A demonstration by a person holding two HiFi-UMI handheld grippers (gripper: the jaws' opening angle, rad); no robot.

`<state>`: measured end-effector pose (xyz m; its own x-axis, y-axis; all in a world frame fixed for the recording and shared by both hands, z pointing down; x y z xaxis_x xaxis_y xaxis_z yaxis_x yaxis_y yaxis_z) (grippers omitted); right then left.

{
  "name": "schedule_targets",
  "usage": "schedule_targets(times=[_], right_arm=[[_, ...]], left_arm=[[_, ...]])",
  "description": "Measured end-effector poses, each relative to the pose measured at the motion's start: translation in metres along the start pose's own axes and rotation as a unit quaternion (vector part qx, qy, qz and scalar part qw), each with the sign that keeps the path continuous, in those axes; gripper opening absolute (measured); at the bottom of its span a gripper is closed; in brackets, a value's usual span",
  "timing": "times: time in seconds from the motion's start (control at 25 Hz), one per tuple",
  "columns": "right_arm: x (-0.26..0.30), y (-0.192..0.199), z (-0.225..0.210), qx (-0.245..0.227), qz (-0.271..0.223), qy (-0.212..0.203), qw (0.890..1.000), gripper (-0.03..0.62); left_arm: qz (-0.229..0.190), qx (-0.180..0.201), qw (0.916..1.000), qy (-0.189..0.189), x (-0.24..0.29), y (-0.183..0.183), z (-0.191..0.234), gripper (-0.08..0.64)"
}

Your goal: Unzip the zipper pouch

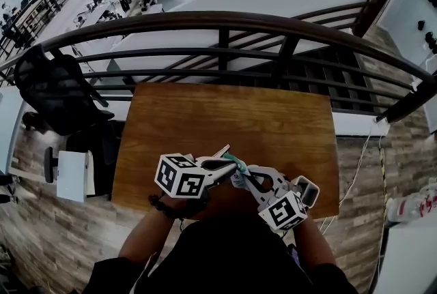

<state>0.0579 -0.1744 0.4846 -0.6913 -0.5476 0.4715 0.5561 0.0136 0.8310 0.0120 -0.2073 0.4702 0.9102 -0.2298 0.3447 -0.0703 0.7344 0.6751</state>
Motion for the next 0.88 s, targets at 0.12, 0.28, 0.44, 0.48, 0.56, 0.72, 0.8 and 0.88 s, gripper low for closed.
schedule_targets(times=[0.12, 0.28, 0.44, 0.48, 0.56, 0.72, 0.8, 0.88], right_arm=[[-0.003, 0.002, 0.001, 0.002, -0.002, 0.005, 1.000, 0.003], [-0.002, 0.005, 0.003, 0.007, 0.005, 0.002, 1.000, 0.003], [-0.002, 0.008, -0.002, 0.031, 0.006, 0.005, 0.999, 0.014], [-0.002, 0.008, -0.003, 0.032, 0.007, 0.006, 0.999, 0.025], [-0.003, 0.007, -0.003, 0.033, 0.005, 0.003, 0.999, 0.070], [-0.006, 0.004, -0.004, 0.046, -0.012, 0.000, 0.999, 0.110], [-0.007, 0.002, -0.004, 0.044, -0.017, -0.004, 0.999, 0.104], [-0.007, 0.000, -0.002, 0.036, -0.015, -0.007, 0.999, 0.104]], left_arm=[[0.006, -0.001, 1.0000, -0.002, 0.002, 0.003, -0.001, 0.018], [0.005, -0.004, 1.0000, -0.006, 0.001, 0.004, -0.002, 0.018], [-0.006, -0.002, 0.9999, 0.011, -0.001, -0.003, -0.013, 0.014], [-0.007, -0.003, 0.9999, 0.013, -0.002, -0.004, -0.014, 0.014], [-0.006, -0.003, 1.0000, 0.007, -0.002, -0.003, -0.013, 0.014], [0.006, 0.004, 1.0000, 0.000, 0.002, 0.004, -0.010, 0.014], [0.008, 0.002, 1.0000, 0.002, 0.004, 0.004, -0.011, 0.014], [0.010, 0.002, 0.9999, 0.004, 0.005, 0.004, -0.013, 0.014]])
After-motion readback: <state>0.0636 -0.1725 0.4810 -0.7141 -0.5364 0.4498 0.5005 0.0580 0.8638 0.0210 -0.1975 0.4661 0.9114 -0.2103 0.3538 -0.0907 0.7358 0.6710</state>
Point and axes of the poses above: the fingertips, and each gripper's own axes: x forward along the fingers, z to its left, y out of its underside, the point moved 2 cm from there along -x, backward along the fingers, and after that the axes turned 1 degree about y, right-handed, at the moved point
